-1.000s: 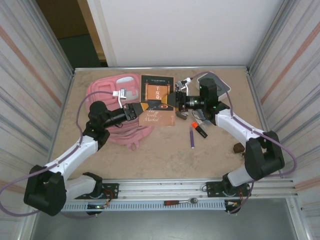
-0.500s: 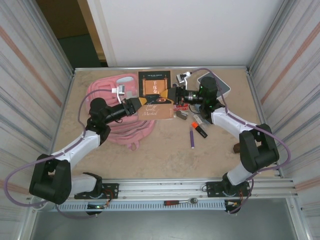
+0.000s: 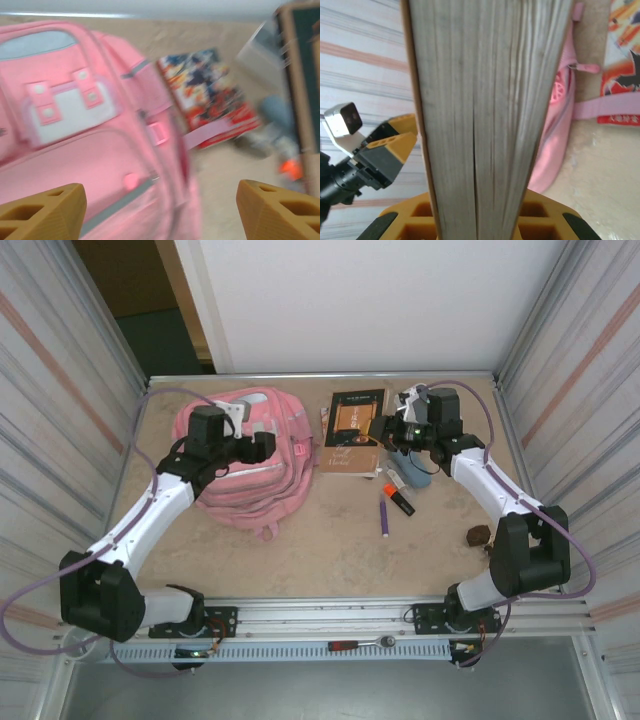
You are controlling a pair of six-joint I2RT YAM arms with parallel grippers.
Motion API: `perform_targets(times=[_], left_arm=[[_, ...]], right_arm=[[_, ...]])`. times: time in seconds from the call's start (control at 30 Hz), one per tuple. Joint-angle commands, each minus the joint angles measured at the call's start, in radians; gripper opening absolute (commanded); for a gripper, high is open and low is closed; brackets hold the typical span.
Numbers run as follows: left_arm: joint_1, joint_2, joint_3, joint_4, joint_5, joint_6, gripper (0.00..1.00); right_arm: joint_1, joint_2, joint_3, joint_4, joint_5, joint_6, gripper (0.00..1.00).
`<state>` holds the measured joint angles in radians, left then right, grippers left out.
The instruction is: Pack the student bag
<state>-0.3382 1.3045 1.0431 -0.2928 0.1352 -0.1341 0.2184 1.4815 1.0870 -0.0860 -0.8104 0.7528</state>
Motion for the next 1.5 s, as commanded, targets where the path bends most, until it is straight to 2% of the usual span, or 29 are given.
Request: perform_targets(times=[0.0, 0.1, 0.33, 0.47, 0.6, 0.93, 1.0, 1.17, 1.23, 1.33, 1.47], left_arm=[[-0.079, 0.065, 0.049, -0.194, -0.146, 0.371, 0.80], [-0.157, 0.128, 0.054, -0.220, -0.237, 0.568, 0.81], [-0.152, 0.244, 0.060, -0.267, -0.248, 0.767, 0.82], [-0.126, 0.298, 0.094, -0.297, -0.301, 0.794, 0.80], [-0.109, 0.330, 0.107, -0.318, -0.295, 0.810, 0.76], [-0.075, 0.383, 0.097, -0.318, -0.273, 0.817, 0.76], [-0.074, 0.394, 0.106, -0.316, -0.272, 0.812, 0.70], [-0.074, 0.389, 0.125, -0.307, -0.260, 0.788, 0.40], [-0.074, 0.367, 0.128, -0.302, -0.241, 0.773, 0.33], [-0.061, 0.320, 0.143, -0.306, -0.197, 0.741, 0.08], [-0.017, 0.221, 0.164, -0.296, -0.145, 0.658, 0.01]], right_arm=[[0.005, -0.007, 0.037, -0.076, 0.003, -0.079, 0.00], [0.004, 0.024, 0.043, -0.084, -0.012, -0.078, 0.00], [0.006, 0.035, 0.034, -0.090, -0.014, -0.085, 0.00], [0.016, 0.035, 0.031, -0.098, 0.004, -0.096, 0.00], [0.033, 0.049, 0.033, -0.097, 0.009, -0.099, 0.00], [0.050, 0.071, 0.051, -0.121, 0.014, -0.113, 0.00], [0.050, 0.069, 0.051, -0.125, 0.013, -0.116, 0.00], [0.049, 0.065, 0.057, -0.162, 0.036, -0.145, 0.00], [0.051, 0.060, 0.064, -0.178, 0.037, -0.157, 0.00], [0.057, 0.051, 0.060, -0.188, 0.046, -0.176, 0.00], [0.088, 0.053, 0.029, -0.106, -0.013, -0.123, 0.01]])
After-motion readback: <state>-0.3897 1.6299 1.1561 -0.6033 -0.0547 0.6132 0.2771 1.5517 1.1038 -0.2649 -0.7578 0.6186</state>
